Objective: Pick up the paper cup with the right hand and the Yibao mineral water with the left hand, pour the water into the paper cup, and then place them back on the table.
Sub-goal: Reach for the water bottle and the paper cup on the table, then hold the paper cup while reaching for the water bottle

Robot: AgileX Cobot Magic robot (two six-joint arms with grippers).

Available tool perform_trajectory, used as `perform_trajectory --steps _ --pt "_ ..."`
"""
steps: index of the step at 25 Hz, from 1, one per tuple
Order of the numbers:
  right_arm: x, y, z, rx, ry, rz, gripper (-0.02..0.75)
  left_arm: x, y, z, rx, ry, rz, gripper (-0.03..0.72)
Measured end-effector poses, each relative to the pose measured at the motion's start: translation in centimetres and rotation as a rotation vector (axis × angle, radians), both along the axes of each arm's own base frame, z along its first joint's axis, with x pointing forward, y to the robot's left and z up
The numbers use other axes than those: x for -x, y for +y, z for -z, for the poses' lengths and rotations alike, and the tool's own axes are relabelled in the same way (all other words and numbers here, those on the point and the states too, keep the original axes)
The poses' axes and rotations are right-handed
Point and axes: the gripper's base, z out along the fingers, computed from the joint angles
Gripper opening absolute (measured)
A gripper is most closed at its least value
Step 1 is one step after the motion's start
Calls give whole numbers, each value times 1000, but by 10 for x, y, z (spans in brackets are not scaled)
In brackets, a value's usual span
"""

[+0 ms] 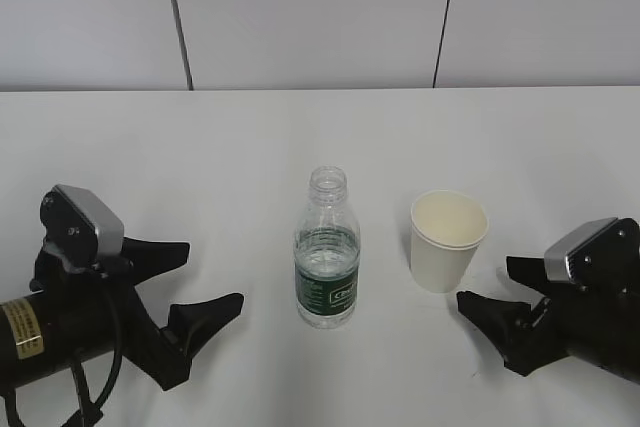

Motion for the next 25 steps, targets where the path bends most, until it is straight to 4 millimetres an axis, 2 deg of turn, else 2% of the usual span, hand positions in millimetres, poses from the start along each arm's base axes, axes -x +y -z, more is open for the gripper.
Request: perform_trajectory --steps 9,25 --pt "-24 1 11 -1 -22 -27 660 -3 -2 1 20 24 -10 580" --pt "-50 10 5 -10 -109 -156 660 -3 -1 1 20 24 -10 580"
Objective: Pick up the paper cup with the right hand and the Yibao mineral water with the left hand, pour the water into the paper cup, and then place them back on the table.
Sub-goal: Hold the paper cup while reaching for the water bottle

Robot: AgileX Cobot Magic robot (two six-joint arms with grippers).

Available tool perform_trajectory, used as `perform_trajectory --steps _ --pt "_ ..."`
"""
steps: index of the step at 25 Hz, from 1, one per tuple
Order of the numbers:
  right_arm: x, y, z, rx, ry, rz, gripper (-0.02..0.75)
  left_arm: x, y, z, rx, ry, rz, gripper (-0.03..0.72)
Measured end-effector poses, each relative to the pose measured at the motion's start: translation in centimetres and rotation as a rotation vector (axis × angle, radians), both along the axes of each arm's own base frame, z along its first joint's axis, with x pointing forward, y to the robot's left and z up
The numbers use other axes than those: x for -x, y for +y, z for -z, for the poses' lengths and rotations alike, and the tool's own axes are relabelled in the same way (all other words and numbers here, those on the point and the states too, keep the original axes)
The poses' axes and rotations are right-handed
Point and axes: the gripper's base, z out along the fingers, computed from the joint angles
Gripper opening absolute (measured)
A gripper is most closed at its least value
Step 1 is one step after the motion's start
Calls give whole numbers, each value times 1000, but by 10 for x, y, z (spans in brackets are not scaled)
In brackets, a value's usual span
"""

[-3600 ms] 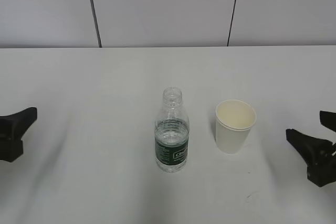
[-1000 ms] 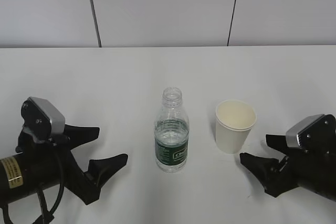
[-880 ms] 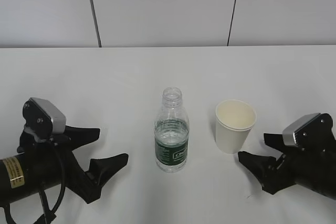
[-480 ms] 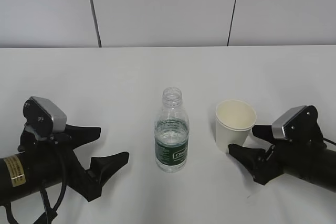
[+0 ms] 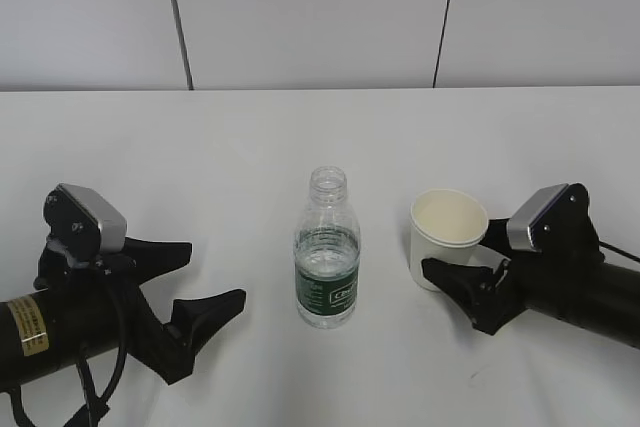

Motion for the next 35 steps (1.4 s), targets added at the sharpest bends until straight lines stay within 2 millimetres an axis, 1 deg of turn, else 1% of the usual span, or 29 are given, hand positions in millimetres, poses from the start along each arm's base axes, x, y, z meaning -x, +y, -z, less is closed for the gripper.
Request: perform_trajectory --steps 5,13,22,28,35 --pt "-4 2 0 -6 -7 -25 660 0 0 0 0 0 0 580" --pt "-8 2 21 -7 45 -35 656 0 0 0 0 1 0 580" --pt "-16 4 20 -4 16 -64 629 0 0 0 0 1 0 574" --pt "-16 6 19 5 3 -113 571 1 -1 0 -1 0 13 564" --pt "-16 7 19 7 0 -119 531 6 -4 0 -6 -2 84 557"
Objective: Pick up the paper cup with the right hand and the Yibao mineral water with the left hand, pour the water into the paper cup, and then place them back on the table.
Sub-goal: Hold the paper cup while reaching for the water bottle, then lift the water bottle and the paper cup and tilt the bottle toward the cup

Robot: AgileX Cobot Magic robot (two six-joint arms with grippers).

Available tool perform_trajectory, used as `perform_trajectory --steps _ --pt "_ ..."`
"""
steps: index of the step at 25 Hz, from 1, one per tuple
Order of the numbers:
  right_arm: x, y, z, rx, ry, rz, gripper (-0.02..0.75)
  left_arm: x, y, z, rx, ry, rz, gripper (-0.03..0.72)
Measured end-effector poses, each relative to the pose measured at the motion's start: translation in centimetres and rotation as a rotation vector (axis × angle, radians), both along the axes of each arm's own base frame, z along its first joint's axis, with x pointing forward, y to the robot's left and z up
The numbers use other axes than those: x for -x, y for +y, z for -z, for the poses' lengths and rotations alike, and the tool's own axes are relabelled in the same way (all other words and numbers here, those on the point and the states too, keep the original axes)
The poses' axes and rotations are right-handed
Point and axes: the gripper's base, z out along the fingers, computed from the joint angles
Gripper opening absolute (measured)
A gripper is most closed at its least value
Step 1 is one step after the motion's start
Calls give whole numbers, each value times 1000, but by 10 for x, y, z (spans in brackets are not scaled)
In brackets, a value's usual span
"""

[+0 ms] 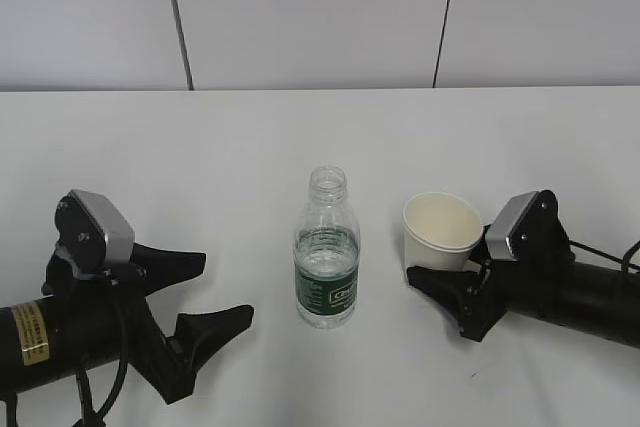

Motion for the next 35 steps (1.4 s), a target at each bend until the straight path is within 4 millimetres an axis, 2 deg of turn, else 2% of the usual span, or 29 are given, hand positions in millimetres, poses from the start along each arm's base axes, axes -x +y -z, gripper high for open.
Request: perform_trajectory --steps 4,12,16,20,25,30,35 --pt "-1 0 -1 1 -6 -4 521 -3 -4 -2 10 -9 34 556" --pt "-3 0 -8 2 -34 -4 519 -21 -18 -14 87 -22 98 556" --pt "-3 0 -8 2 -34 -4 519 -26 -22 -9 83 -20 123 561" --pt "-4 0 -8 2 -34 4 519 -30 -24 0 91 32 113 607" --pt "-4 0 -8 1 -34 5 519 -35 -29 -1 99 27 140 624" --pt "-4 0 -8 1 -34 6 519 -37 -45 -6 117 1 191 627" --pt "-4 0 -8 1 -34 6 519 -38 -66 0 123 0 252 627"
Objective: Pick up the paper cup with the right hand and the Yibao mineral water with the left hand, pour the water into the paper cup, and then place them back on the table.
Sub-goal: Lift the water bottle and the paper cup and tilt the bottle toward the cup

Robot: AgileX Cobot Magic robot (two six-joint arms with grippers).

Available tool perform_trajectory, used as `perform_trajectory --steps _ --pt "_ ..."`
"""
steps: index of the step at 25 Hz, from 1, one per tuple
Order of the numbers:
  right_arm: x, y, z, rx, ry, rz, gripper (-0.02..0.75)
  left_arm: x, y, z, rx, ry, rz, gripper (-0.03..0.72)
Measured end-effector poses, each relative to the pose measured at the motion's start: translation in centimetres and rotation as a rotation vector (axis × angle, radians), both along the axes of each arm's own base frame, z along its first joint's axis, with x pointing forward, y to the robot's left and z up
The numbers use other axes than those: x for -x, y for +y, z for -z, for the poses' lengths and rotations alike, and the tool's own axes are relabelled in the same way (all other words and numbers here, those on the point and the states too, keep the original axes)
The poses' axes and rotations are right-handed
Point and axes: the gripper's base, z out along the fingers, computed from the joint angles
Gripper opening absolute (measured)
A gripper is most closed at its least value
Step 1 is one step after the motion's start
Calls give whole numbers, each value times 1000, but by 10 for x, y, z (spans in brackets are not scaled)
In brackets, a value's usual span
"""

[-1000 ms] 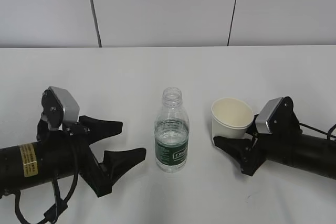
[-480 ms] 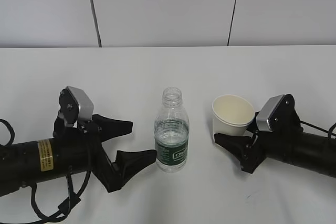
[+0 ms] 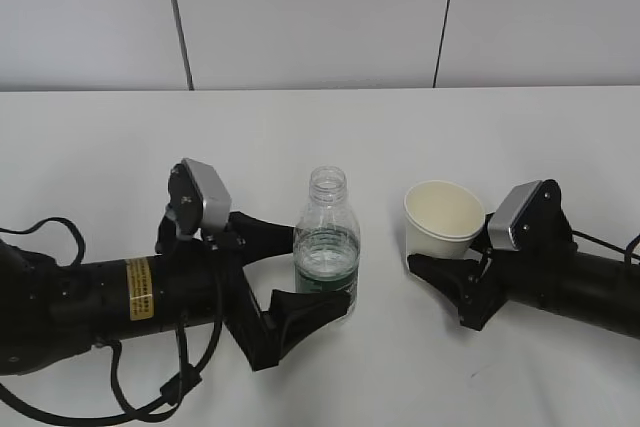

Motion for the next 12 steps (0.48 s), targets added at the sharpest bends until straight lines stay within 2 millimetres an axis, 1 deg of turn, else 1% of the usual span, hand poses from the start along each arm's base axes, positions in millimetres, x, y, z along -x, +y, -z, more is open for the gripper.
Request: perform_trajectory --steps 5,9,12 --pt "0 0 0 0 0 0 518 -9 -12 9 10 14 6 627" --pt "0 0 0 0 0 2 518 -13 -12 11 14 24 -25 622" --pt "0 0 0 0 0 2 518 -16 -12 10 21 23 -45 599"
